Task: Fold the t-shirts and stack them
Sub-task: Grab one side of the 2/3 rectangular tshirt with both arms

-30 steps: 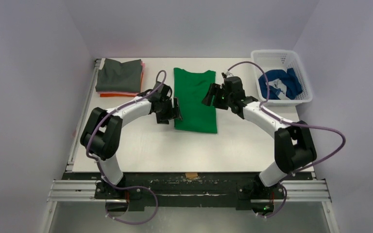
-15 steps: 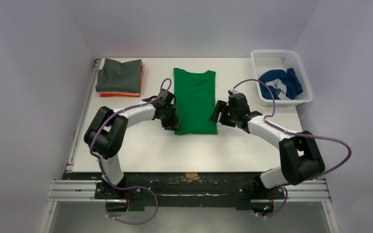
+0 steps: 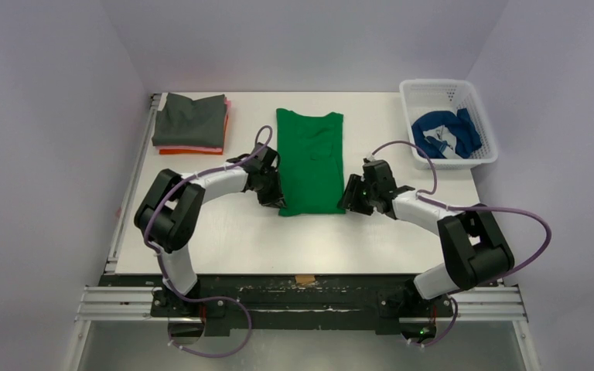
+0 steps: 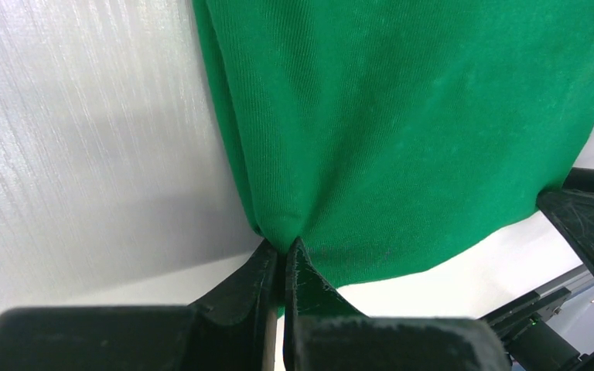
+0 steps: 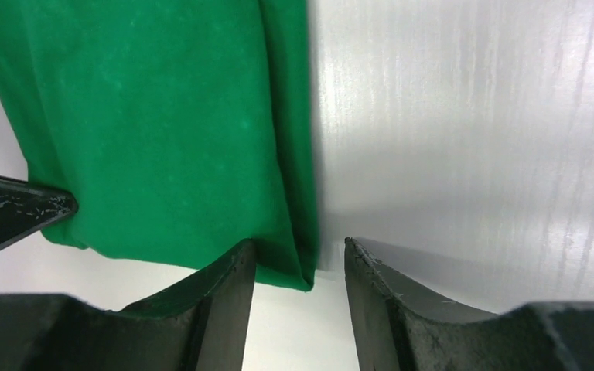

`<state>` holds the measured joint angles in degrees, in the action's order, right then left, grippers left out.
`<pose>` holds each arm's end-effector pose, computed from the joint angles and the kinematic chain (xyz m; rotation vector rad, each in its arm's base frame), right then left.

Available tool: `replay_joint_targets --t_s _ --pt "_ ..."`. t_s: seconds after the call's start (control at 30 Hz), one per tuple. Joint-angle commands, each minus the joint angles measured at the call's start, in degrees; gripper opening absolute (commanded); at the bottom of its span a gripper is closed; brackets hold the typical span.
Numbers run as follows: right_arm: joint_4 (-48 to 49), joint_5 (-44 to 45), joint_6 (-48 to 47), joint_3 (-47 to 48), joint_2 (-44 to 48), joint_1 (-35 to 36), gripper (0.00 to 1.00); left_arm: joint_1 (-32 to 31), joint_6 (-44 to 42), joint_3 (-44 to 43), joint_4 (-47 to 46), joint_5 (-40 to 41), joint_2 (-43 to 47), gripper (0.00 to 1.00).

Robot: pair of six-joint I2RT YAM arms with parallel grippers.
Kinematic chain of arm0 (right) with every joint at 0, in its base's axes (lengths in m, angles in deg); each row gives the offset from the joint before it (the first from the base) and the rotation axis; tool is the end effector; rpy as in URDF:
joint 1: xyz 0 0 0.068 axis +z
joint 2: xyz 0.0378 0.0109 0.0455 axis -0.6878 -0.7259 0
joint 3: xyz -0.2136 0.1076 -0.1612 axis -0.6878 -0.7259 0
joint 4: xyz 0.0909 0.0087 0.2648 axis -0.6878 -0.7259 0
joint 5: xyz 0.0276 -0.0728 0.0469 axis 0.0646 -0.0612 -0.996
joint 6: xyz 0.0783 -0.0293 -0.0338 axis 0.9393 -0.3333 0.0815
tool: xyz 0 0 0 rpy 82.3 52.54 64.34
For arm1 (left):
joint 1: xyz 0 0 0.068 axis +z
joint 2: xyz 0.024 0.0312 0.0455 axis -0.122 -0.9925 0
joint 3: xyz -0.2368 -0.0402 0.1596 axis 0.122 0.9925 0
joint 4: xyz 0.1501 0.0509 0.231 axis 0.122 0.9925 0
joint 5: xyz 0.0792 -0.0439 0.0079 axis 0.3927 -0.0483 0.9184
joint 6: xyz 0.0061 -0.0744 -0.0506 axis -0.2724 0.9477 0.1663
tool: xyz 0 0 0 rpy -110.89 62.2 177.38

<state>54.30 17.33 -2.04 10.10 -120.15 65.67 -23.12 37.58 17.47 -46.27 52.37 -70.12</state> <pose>0.2941 0.1301 0.1263 0.2808 2.5242 0.5757 0.3319 -0.2131 0.1134 -0.2342 2.8379 -0.6362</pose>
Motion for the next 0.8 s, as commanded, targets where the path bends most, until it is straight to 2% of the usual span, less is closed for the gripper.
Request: replay_joint_targets --t_s 0.0,0.27,0.33,0.4,0.47,0.6,0.77 --pt "1.0 -3.9 1.4 -1.5 -0.7 1.0 0.43 -0.6 -1.0 3.2 3.8 2.8 -0.6 0.00" --pt "0.9 -4.5 1.8 -3.3 0.0 2.4 0.25 -1.0 -1.0 3.9 3.2 2.3 -0.3 0.00" --pt "1.8 -4.4 1.9 -3.4 -0.5 2.4 0.15 -0.9 -1.0 3.8 3.2 2.4 -0.2 0.00" --pt "3.0 -4.5 2.2 -3.7 -0.8 2.4 0.00 -1.0 -1.3 3.2 4.0 2.8 -0.1 0.00" --pt "3.2 -4.6 2.2 -3.8 -0.5 2.4 0.00 -1.0 -1.5 2.7 5.6 3.8 0.8 0.00" --pt "2.2 -4.4 1.8 -4.5 1.1 2.5 0.00 -1.0 -1.5 4.1 6.4 4.7 4.9 0.12" --pt "1.5 -4.3 1.6 -5.1 1.3 2.6 0.00 -1.0 -1.4 5.8 5.9 3.5 8.1 0.18"
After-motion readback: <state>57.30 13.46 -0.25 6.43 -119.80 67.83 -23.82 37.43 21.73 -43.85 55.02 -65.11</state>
